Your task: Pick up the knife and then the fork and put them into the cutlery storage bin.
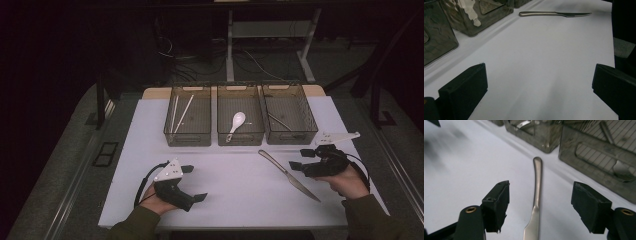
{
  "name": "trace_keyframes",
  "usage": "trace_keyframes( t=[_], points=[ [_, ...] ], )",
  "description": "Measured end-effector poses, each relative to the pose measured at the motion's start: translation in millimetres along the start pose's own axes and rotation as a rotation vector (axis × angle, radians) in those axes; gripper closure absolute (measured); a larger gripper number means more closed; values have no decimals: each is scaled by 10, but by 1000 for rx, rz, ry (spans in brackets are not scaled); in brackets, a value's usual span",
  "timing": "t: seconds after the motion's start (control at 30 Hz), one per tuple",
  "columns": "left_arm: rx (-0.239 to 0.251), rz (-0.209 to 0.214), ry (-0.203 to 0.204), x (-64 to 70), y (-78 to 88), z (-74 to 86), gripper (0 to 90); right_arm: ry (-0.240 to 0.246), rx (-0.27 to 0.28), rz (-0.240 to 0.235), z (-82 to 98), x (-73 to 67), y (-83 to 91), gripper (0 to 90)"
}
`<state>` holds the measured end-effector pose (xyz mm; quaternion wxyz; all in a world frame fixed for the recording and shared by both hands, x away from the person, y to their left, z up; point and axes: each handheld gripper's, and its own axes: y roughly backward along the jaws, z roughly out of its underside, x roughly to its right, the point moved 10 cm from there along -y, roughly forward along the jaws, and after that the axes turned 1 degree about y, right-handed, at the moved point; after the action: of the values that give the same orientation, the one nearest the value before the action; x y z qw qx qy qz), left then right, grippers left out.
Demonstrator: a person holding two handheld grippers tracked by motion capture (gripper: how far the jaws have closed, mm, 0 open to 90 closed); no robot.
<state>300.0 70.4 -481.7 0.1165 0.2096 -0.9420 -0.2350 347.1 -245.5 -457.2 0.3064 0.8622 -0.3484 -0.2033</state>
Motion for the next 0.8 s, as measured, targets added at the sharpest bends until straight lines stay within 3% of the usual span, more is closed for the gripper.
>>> trace_keyframes(
  t=[0.13,0.37,0.8],
  points=[
    [-3,-4,-4,2,3,1,0,15,-39,2,31,-37,-54,355],
    [-7,-3,-5,3,-4,5,0,12,-170,21,107,-48,-162,460],
    [-7,-4,-7,0,-3,4,0,28,-342,3,114,-52,-424,609]
  ],
)
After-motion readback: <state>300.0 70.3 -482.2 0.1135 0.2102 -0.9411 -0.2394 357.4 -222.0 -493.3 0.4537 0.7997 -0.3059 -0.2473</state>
